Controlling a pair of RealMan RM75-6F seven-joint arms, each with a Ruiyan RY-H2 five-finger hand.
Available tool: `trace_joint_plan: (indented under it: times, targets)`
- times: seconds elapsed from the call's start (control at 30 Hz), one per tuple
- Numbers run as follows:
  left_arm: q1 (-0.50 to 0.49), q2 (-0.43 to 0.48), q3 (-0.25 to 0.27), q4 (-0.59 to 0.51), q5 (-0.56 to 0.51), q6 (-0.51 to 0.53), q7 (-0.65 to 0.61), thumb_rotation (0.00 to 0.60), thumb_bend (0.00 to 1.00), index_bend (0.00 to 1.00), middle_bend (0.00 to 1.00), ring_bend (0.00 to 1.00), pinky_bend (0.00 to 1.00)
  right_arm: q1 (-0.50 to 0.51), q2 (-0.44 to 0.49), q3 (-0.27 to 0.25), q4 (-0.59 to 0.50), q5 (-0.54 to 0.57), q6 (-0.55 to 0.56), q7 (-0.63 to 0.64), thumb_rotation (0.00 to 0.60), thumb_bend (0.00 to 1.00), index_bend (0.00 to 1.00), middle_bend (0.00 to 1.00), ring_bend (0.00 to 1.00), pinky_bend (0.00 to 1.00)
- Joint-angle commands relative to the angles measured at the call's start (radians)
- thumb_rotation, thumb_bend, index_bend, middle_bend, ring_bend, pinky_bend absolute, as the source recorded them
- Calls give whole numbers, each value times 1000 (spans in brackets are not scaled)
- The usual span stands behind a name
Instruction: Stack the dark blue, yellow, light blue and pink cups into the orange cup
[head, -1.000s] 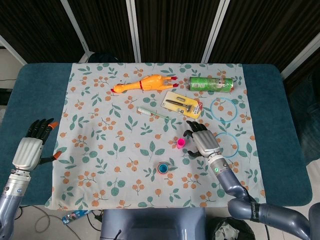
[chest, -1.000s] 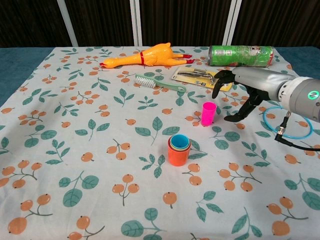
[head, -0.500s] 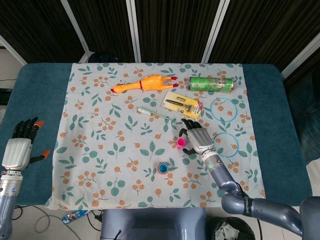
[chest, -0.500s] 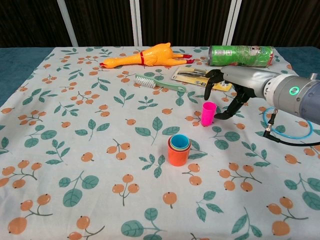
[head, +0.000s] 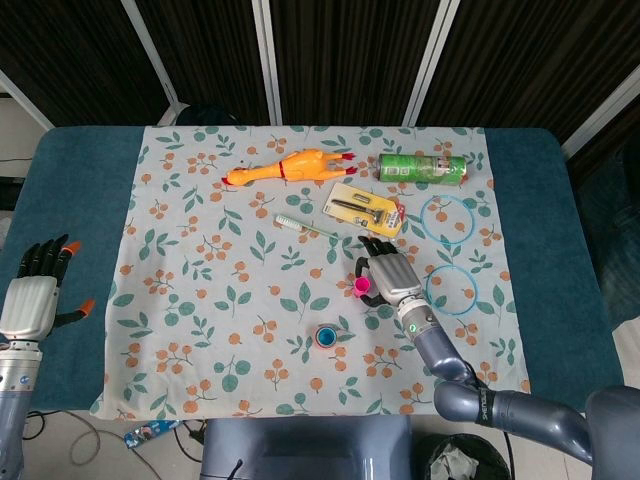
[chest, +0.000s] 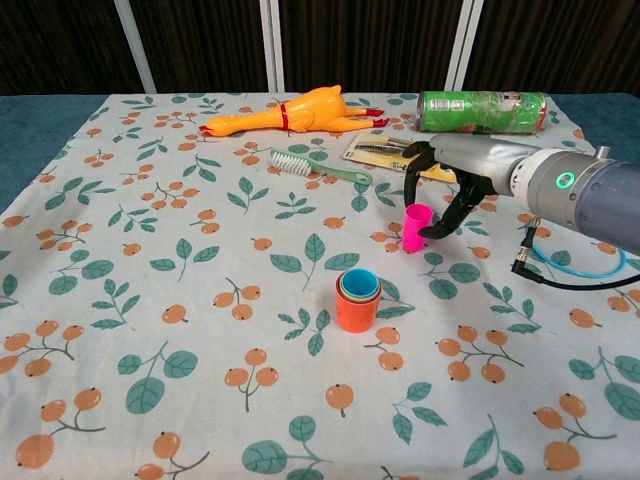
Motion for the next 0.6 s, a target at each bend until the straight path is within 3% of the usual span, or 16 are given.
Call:
trace_joint_plan:
  times: [0.03,0.4,0.6]
  targets:
    - [2,1,-3,0,2,-1,1,600,167,119,6,0,0,5,-6,-4,10,3,1,-4,600,321,501,43,50,125]
    - [9,3,-17,0,9,-12,-7,600,168,119,5,0,0,13,-20,-1,16,4,27,6,600,322,562,46,71,139]
    - [16,6,-24,-3,17,-8,-6,600,168,119,3,0,0,9,34,-2,-55,-15,37,6,600,322,562,46,71,139]
